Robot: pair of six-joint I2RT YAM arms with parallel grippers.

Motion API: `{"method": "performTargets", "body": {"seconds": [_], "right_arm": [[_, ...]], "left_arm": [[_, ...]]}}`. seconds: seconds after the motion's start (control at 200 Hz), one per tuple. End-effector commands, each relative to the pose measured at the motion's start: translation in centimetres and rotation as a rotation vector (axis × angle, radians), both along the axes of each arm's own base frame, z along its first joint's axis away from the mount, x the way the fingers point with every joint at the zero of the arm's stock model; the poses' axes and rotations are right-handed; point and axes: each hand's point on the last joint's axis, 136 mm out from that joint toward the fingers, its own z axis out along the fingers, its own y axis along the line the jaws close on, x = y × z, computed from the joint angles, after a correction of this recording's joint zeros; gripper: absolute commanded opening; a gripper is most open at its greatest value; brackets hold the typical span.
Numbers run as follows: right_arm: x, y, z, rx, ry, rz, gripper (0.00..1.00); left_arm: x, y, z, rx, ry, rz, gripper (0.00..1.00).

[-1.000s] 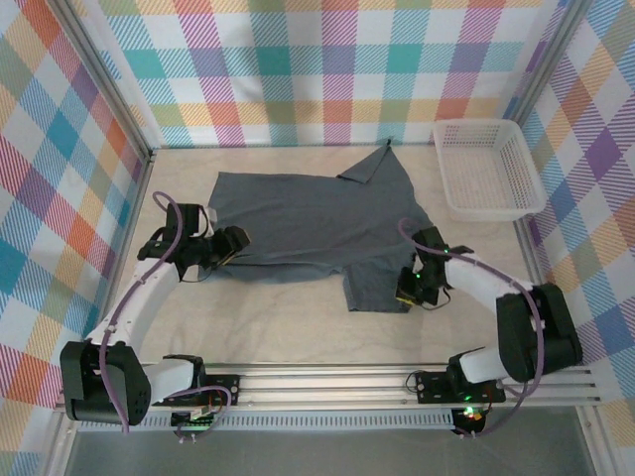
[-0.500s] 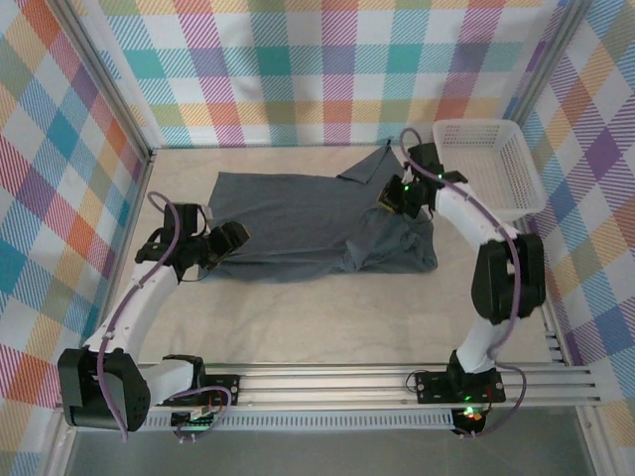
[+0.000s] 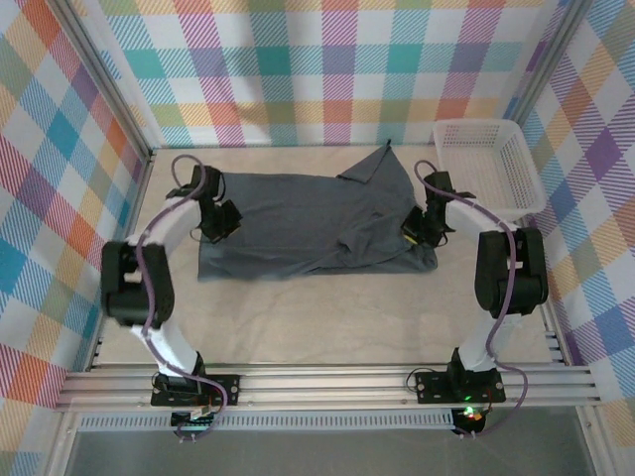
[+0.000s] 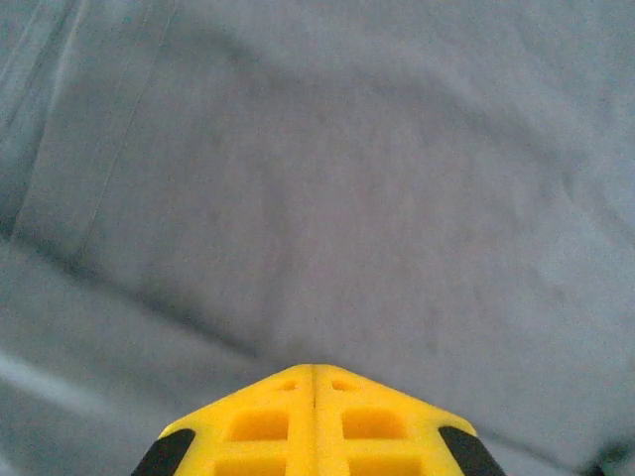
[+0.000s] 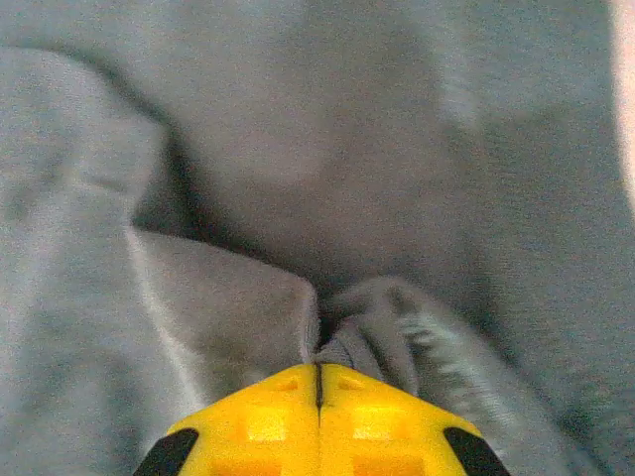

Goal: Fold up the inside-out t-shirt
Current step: Move the T-shirt to the center of the table.

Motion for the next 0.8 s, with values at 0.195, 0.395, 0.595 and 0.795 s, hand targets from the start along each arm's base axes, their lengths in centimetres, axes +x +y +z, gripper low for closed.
{"method": "performTargets", "body": {"seconds": [0.195,0.395,0.595,0.795], "right_arm": [[-3.9,-2.8,-3.6,-0.083,0.157,0.044,0.00],[-12.3,-4.4,-4.2,-0.112,0.306,0.064,0.00],[-15.9,-2.8,-0.5,-0.015,0.214,0.089,0.16],[-5.4,0.3,8.7,0.008,-0.180,0.231,0.38]], "left_arm": [[-3.5,2.6,-8.8,0.036,0.287,0.125,0.00],[-13.5,3.7,-8.5,0.063,0.350,0.187,0.00],[-18.7,1.6,-5.1,-0.071,0.201,0.172,0.00],[-11.9,0.4,3.3,-0.096,-0.132,0.014,0.56]]}}
